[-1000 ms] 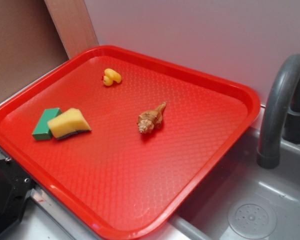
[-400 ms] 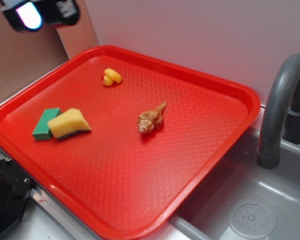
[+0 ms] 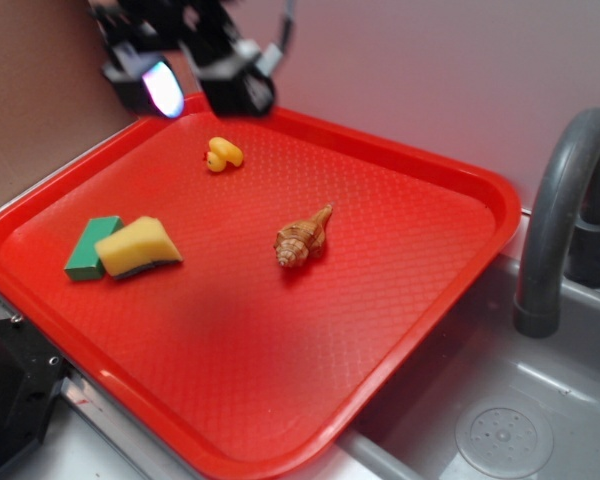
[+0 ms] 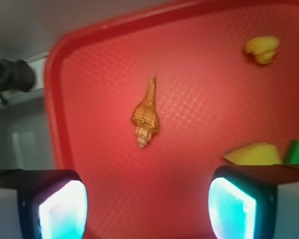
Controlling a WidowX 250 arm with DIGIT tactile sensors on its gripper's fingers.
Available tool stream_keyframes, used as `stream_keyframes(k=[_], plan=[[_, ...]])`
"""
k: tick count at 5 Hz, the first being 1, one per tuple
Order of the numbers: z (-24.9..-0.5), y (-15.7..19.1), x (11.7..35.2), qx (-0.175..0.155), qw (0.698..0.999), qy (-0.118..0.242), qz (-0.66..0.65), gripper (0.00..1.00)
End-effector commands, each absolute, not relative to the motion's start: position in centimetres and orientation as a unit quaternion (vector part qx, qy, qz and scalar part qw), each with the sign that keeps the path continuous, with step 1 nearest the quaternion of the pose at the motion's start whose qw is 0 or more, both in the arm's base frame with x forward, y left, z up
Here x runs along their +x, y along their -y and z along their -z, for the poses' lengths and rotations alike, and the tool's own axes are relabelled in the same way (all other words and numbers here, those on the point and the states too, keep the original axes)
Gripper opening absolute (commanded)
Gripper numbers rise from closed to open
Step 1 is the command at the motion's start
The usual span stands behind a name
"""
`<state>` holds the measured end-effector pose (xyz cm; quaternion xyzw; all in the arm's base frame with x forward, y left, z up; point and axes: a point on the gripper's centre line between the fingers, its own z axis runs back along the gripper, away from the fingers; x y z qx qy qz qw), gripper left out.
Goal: Grab the shell.
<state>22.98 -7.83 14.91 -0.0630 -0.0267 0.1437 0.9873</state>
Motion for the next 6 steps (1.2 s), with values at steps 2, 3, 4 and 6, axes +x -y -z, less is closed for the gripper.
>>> stream_keyframes(k=[2, 3, 4, 6], plan=[[-6.9, 7.9, 26.5, -0.03, 0.987, 0.023, -0.155, 1.0], [-4.8, 7.6, 26.6, -0.027, 0.988, 0.012, -0.151, 1.0], [-3.6, 8.4, 26.4, -0.004, 0.991, 0.016, -0.13, 0.25], [-3.6, 8.8, 25.6, 0.008, 0.991, 0.019, -0.13, 0.0]])
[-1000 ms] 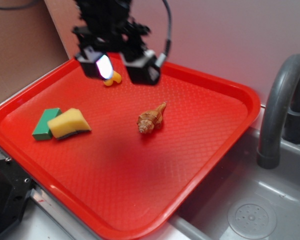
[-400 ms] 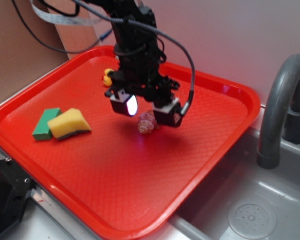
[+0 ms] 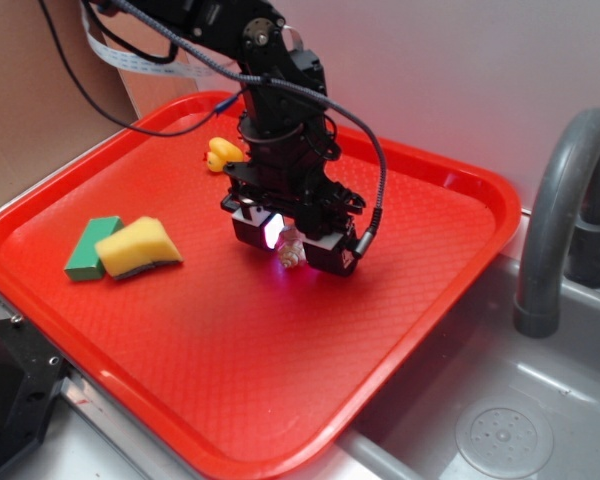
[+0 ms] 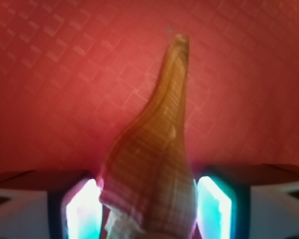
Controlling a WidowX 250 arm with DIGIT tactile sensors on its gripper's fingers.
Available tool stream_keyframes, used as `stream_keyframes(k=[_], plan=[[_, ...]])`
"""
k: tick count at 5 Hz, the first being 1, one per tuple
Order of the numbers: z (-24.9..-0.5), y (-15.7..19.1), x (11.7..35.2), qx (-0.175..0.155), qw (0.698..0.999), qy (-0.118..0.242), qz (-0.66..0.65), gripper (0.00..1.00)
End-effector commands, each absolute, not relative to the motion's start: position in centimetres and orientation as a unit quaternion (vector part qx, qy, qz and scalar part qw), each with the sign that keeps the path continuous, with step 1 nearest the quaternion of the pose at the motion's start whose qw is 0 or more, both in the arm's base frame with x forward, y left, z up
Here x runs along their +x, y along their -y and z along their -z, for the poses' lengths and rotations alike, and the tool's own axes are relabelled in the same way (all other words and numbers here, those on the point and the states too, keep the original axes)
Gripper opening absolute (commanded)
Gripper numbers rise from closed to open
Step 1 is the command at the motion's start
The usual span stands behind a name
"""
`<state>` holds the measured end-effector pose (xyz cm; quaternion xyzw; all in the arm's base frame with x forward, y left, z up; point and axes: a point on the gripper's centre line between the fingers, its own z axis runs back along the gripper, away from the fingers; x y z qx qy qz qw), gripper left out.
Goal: Grab the shell.
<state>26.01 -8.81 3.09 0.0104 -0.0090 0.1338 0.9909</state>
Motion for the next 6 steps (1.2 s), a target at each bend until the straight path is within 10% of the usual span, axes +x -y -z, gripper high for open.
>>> stream_keyframes(k=[1, 4, 6], plan=[[-6.8, 8.2, 25.2, 0.019, 0.99, 0.013, -0.138, 0.0], [-21.7, 1.7, 21.3, 0.026, 0.959, 0.023, -0.281, 0.0], [-23.9, 0.5, 20.1, 0.003, 0.968, 0.067, -0.242, 0.0]])
